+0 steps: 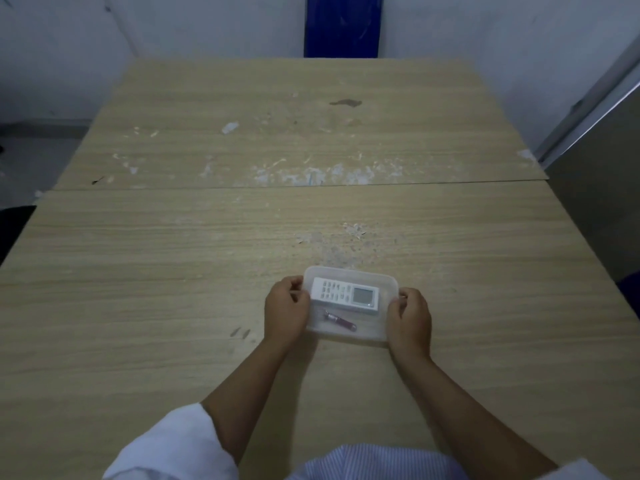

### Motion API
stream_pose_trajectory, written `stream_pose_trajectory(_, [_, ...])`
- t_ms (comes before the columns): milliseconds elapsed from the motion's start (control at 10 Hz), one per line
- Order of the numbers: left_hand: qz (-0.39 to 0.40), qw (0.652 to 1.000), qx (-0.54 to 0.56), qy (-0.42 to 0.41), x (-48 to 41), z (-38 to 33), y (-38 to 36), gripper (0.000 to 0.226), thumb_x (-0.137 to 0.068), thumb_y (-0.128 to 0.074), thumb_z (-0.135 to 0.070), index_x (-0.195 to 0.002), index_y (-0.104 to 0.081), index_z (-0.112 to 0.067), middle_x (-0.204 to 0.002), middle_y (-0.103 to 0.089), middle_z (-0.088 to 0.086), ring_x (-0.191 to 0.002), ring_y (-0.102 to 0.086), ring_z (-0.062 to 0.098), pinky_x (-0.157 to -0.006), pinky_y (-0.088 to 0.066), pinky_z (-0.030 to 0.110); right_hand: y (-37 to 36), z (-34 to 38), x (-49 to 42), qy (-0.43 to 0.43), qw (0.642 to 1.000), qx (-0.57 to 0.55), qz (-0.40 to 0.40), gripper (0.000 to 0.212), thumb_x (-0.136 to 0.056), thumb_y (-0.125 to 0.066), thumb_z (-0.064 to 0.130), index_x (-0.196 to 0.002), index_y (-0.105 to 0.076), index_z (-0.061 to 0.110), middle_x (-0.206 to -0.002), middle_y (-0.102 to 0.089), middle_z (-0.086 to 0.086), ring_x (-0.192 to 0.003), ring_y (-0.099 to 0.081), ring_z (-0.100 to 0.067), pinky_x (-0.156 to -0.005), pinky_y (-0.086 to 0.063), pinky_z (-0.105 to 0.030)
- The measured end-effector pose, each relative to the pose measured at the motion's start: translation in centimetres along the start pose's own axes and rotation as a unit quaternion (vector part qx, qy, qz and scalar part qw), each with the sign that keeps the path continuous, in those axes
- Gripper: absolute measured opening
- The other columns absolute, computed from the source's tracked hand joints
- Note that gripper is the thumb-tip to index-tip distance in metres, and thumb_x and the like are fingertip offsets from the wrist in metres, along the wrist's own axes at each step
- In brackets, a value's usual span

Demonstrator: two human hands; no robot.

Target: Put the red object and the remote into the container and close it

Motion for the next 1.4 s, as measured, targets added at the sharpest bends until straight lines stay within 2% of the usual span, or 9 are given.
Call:
stream_pose_trajectory(200, [-0.008,1.000,0.015,0.005,-4.0,1.7,6.7,0.036,-0.081,-0.050,-0.002,-0.113,-0.064,-0.009,-0.110,-0.070,0.013,-0.094,-0.065,0.026,-0.088,-0.054,0.040,-5.0,6.2,0.7,0.009,1.000,-0.010,0.005,0.024,-0.087,-0.047,0.006,-0.104,-0.063,0.001,-0.111,-0.063,-0.019,-0.099,-0.059,-0.032,-0.080,-0.042,-0.029])
stream_pose_trajectory(400, [-0.041,0.999,-0.004,-0.001,-10.2,4.3,16.1,0.036,-0.079,-0.051,-0.001,-0.110,-0.067,-0.010,-0.106,-0.072,0.013,-0.087,-0.065,0.024,-0.082,-0.050,0.031,-13.7,14.6,2.1,0.020,0.998,-0.021,0.051,0.034,-0.088,-0.045,0.006,-0.117,-0.063,0.002,-0.121,-0.061,-0.019,-0.110,-0.057,-0.031,-0.095,-0.044,-0.032])
stream_pose_trajectory(500, [-0.059,0.998,-0.018,0.010,-13.6,5.8,20.5,0.037,-0.079,-0.052,-0.003,-0.112,-0.066,-0.009,-0.107,-0.072,0.015,-0.093,-0.066,0.029,-0.086,-0.051,0.035,-18.2,19.1,2.6,0.044,0.995,-0.014,0.085,0.035,-0.090,-0.044,0.005,-0.120,-0.060,0.001,-0.121,-0.060,-0.020,-0.111,-0.056,-0.032,-0.095,-0.044,-0.033])
stream_pose_trajectory(600, [-0.067,0.997,-0.035,0.015,-17.1,7.2,24.5,0.033,-0.081,-0.054,-0.007,-0.112,-0.066,-0.008,-0.107,-0.071,0.015,-0.095,-0.065,0.029,-0.082,-0.046,0.029,-22.8,23.3,3.2,0.072,0.989,-0.002,0.132,0.034,-0.086,-0.045,0.002,-0.116,-0.060,-0.001,-0.115,-0.059,-0.023,-0.106,-0.056,-0.035,-0.090,-0.045,-0.036])
stream_pose_trajectory(700, [-0.071,0.996,-0.046,0.010,-19.7,8.0,27.1,0.029,-0.082,-0.056,-0.011,-0.110,-0.067,-0.009,-0.106,-0.071,0.013,-0.091,-0.063,0.024,-0.079,-0.040,0.024,-26.3,26.3,3.7,0.095,0.980,-0.001,0.176,0.039,-0.084,-0.045,0.001,-0.121,-0.056,0.000,-0.120,-0.056,-0.022,-0.110,-0.054,-0.033,-0.094,-0.046,-0.036])
stream_pose_trajectory(900, [-0.090,0.994,-0.059,0.018,-23.9,9.9,30.3,0.032,-0.083,-0.054,-0.016,-0.112,-0.065,-0.009,-0.112,-0.069,0.014,-0.100,-0.062,0.029,-0.080,-0.041,0.028,-31.4,29.9,3.8,0.106,0.971,0.004,0.212,0.043,-0.086,-0.044,0.005,-0.128,-0.050,-0.001,-0.129,-0.052,-0.021,-0.119,-0.049,-0.031,-0.103,-0.043,-0.037])
stream_pose_trajectory(1200, [-0.082,0.994,-0.068,0.009,-25.1,9.9,30.7,0.034,-0.083,-0.055,-0.017,-0.117,-0.060,-0.009,-0.116,-0.066,0.013,-0.086,-0.054,0.017,-0.077,-0.041,0.029,-31.9,30.9,3.8,0.106,0.968,0.007,0.228,0.045,-0.088,-0.047,0.008,-0.132,-0.047,0.004,-0.132,-0.051,-0.017,-0.120,-0.049,-0.029,-0.101,-0.041,-0.035])
stream_pose_trajectory(1300, [-0.060,0.993,-0.101,-0.001,-25.0,9.2,30.4,0.042,-0.083,-0.056,-0.018,-0.123,-0.054,-0.007,-0.123,-0.063,0.015,-0.094,-0.058,0.023,-0.080,-0.046,0.034,-30.6,30.9,3.2,0.109,0.966,0.013,0.235,0.050,-0.088,-0.049,0.011,-0.137,-0.042,0.007,-0.139,-0.045,-0.016,-0.122,-0.049,-0.029,-0.103,-0.042,-0.038])
stream_pose_trajectory(1400, [-0.059,0.989,-0.135,-0.009,-24.3,7.8,30.6,0.050,-0.083,-0.058,-0.021,-0.130,-0.049,-0.008,-0.133,-0.055,0.019,-0.116,-0.056,0.034,-0.096,-0.046,0.043,-28.7,31.1,2.3,0.118,0.962,0.043,0.242,0.050,-0.089,-0.051,0.013,-0.137,-0.041,0.007,-0.142,-0.042,-0.016,-0.123,-0.050,-0.031,-0.104,-0.042,-0.039])
Point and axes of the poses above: each hand's wrist, its own x-axis away from the middle knuckle, its own y-axis out of the back of the hand, z = x × y, the point moved 10 cm from there along -x, towards the middle knuckle
